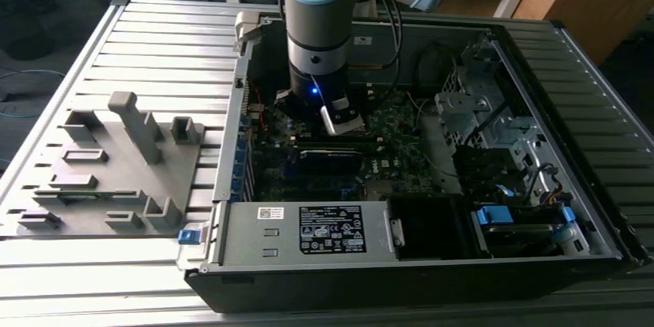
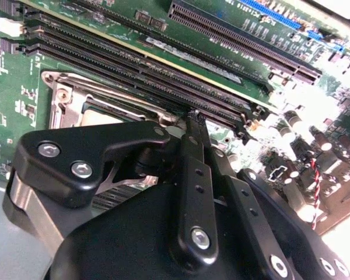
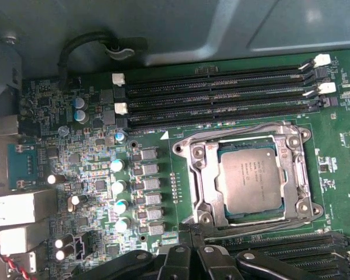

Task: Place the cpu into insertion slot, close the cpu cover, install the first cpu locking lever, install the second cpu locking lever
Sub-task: 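Install the second cpu locking lever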

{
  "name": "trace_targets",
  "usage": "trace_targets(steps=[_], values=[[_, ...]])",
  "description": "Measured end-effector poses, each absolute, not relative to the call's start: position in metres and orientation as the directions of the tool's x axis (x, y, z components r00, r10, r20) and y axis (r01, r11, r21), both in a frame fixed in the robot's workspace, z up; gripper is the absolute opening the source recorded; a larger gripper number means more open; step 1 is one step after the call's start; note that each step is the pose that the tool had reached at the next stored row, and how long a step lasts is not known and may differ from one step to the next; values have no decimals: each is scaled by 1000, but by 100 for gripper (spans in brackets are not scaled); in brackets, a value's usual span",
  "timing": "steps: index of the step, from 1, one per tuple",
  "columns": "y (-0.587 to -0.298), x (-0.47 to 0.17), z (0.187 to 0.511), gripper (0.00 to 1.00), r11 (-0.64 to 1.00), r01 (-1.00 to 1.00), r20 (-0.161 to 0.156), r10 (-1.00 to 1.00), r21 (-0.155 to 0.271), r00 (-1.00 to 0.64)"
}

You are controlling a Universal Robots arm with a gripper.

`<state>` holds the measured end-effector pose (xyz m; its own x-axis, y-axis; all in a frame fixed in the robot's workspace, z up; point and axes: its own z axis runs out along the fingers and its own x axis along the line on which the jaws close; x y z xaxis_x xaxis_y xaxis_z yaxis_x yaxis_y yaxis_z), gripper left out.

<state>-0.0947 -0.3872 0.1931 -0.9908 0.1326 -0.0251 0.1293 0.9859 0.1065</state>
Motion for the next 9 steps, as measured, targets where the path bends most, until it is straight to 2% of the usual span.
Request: trace_targets(steps=[9], values=[[-387, -95, 205, 11, 986, 129, -25, 133, 106, -991]])
